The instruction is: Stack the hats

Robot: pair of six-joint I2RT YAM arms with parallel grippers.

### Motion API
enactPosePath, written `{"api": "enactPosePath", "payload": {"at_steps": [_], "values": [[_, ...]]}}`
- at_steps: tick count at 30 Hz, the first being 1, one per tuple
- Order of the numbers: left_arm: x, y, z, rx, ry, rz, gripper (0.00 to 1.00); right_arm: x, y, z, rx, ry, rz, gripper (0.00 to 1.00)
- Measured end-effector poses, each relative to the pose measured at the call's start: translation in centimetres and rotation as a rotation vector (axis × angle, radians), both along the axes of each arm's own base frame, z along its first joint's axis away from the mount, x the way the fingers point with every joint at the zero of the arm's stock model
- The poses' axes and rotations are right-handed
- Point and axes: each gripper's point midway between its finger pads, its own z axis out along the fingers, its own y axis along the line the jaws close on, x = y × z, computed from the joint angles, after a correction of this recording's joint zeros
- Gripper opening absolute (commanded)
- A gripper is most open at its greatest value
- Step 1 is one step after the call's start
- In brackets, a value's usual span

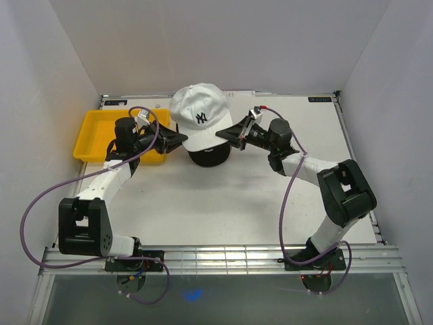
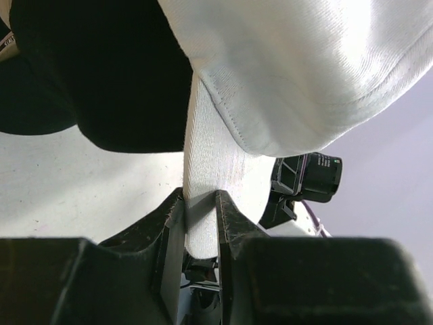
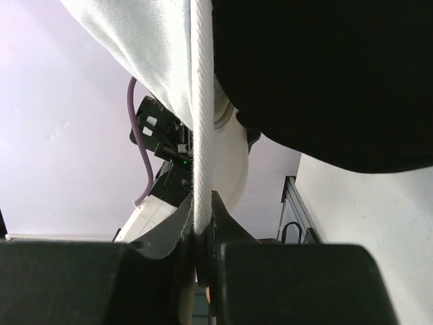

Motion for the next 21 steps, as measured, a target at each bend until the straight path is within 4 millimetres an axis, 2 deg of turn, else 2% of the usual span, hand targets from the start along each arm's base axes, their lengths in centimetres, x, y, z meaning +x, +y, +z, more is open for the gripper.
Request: {"api": "enactPosePath", "payload": {"at_steps": [7,14,18,21], "values": [[1.8,0.7,2.9,-0.014,-0.043,0.029,0.00,1.6,0.9,3.3,0.009,-0.033,0.008,0.08],[5.9,1.5,6.1,-0.027,-0.077,0.056,0.00,5.3,2.0,6.4,0.012,-0.058,-0.010,0.08],[7.5,1.8,7.3,-0.030,-0.086,0.059,0.00,6.8,2.4,7.5,0.017,-0.068,-0.020,0.08],[8.3,2.0,7.5,-0.036,-0.078,0.057,0.00,7.5,2.6,7.8,0.016,-0.067,-0.025,0.08]]}}
